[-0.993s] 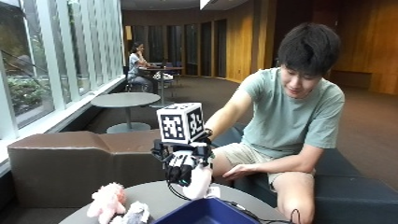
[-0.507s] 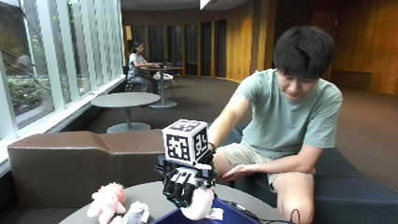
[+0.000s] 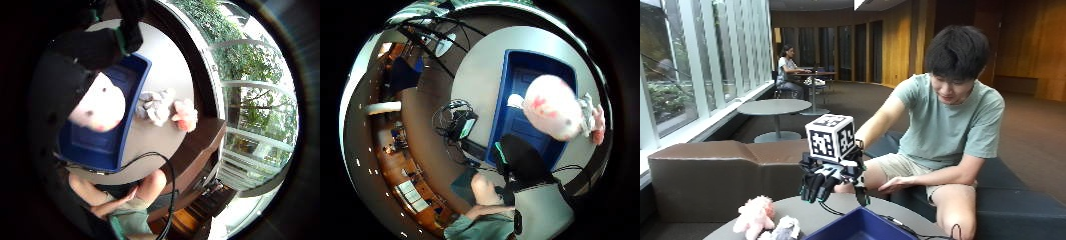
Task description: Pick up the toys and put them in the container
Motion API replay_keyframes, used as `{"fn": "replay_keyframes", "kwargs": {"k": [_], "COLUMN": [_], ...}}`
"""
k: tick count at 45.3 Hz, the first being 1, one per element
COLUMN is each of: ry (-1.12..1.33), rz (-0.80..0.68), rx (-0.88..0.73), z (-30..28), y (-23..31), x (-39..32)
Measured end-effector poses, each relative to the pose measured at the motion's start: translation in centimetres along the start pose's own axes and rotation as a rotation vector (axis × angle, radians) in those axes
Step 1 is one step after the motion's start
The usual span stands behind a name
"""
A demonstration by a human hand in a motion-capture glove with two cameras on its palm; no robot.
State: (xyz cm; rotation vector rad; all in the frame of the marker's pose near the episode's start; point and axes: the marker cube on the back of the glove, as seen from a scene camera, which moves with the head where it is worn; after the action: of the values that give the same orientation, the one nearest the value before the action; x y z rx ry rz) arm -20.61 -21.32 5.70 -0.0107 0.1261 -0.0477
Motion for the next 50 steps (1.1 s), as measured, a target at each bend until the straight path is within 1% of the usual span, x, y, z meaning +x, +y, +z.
{"fn": "replay_keyframes", "kwargs": {"k": [4, 7, 12, 19, 22, 25, 27, 33, 39, 42, 46, 50], "ry": [-0.003, -0.002, -0.042, -0.095, -0.066, 0.01, 0.04, -0.054, -0.049, -0.034, -0.009, 0.035], "rz": [0.02, 0.055, 0.127, 0.202, 0.248, 0.288, 0.313, 0.399, 0.547, 0.61, 0.651, 0.678], "rx": [0.027, 0.032, 0.003, -0.018, 0.03, 0.133, 0.144, -0.078, -0.165, -0.172, -0.159, -0.213], "z": [-1.1, -1.5, -1.0, 0.8, 2.6, 5.1, 7.0, 15.1, 20.3, 21.6, 22.0, 21.8], "y": [0.4, 1.1, 2.2, 2.0, 1.5, 0.6, 0.2, -1.0, -1.8, -2.0, -2.2, -2.2], "x": [1.9, 4.7, 9.9, 16.5, 18.5, 19.9, 20.4, 20.9, 20.6, 20.5, 20.7, 20.9]}}
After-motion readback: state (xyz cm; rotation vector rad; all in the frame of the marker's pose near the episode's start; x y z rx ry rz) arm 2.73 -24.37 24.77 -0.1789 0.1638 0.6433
